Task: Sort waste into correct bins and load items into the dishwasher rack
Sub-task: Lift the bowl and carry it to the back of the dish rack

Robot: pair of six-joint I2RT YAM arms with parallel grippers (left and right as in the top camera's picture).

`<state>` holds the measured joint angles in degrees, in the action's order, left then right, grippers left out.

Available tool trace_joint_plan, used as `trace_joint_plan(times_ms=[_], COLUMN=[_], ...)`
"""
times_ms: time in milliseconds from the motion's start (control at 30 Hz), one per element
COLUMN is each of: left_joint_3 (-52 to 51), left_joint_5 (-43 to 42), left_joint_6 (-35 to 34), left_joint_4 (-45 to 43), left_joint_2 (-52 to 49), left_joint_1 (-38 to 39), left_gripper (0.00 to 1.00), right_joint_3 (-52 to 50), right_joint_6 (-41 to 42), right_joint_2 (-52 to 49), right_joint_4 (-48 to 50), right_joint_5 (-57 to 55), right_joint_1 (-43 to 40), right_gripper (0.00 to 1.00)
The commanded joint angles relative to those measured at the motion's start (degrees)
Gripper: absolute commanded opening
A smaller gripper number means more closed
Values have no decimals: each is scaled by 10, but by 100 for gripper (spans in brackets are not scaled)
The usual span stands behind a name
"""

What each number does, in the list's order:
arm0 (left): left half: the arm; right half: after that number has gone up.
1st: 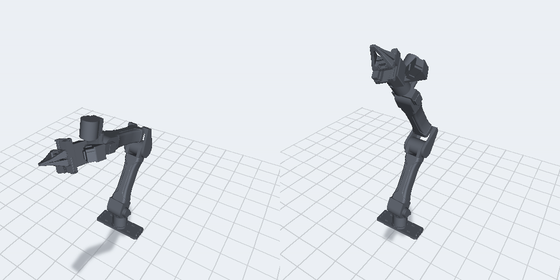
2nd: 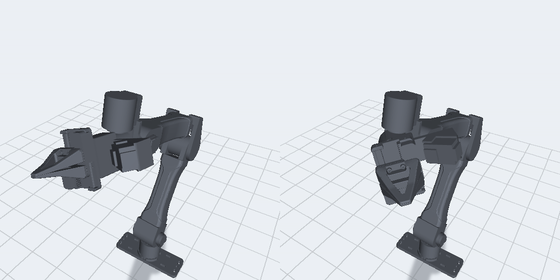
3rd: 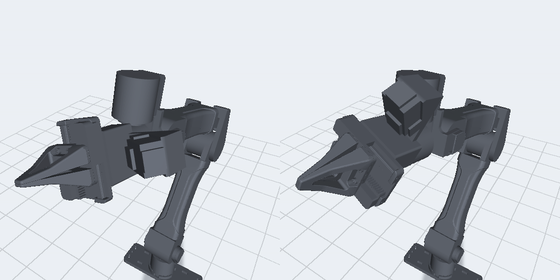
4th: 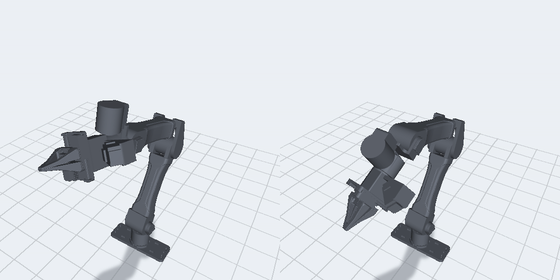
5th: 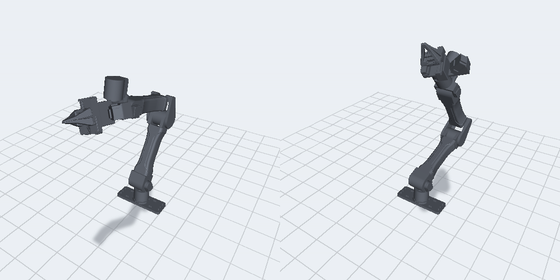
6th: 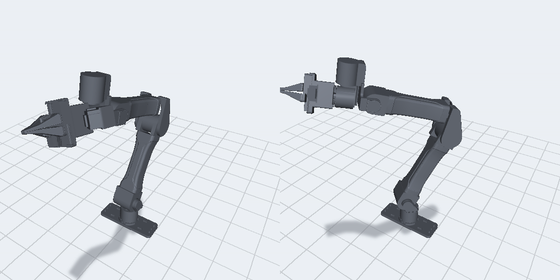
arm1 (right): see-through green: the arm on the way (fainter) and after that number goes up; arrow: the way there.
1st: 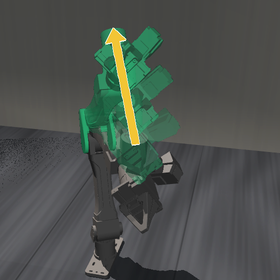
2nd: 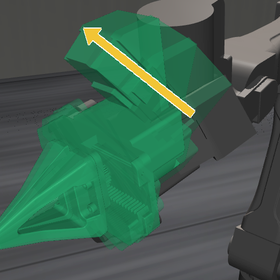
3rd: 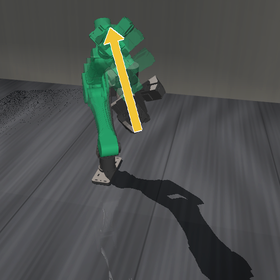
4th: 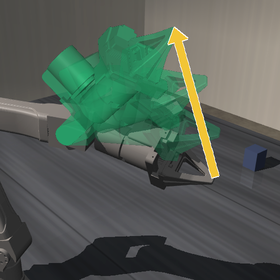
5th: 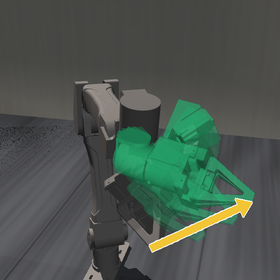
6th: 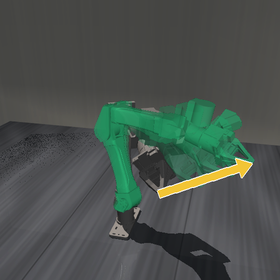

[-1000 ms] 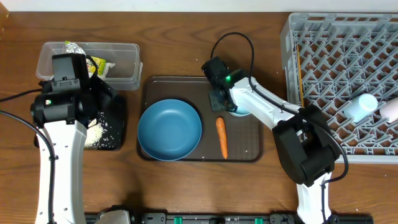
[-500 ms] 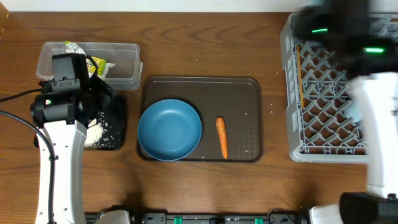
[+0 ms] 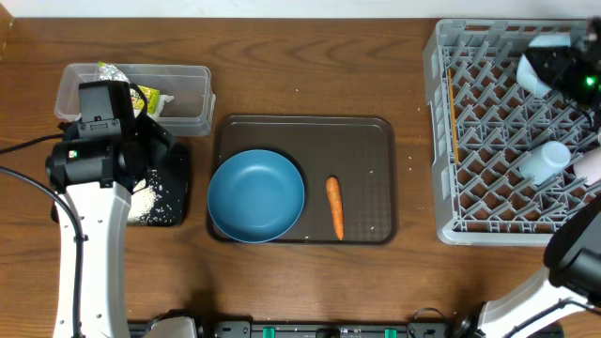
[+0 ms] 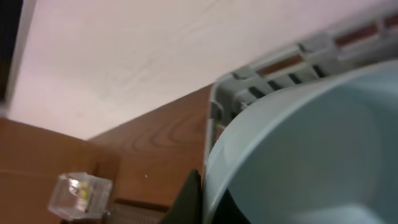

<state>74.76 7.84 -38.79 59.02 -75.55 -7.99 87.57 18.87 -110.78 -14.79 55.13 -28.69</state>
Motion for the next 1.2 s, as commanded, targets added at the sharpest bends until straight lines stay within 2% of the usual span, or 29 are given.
trace_joint_plan(times_ms=[0,133,333,900,1167], left_joint_3=[5,5,5,5,5], left_joint_5=[3,3,3,3,3], left_joint_6=[3,3,3,3,3], left_joint_4=[3,3,3,3,3], left_joint_2=[-2,-2,-2,-2,-2], left_joint_1=[0,0,0,0,0], left_gripper=[98,98,98,98,98], right_joint_3=[-10,-11,-11,-11,-11], right_joint_6=[21,33,8,19,19], right_joint_2=[-27,-52,-65,-122,-126], right_joint_4=[42,94,104,209,212], right_joint_5=[98,156,142,132,126], right_joint_1=[-10,-19,-21,-20,-23], right_gripper=[1,1,1,1,5])
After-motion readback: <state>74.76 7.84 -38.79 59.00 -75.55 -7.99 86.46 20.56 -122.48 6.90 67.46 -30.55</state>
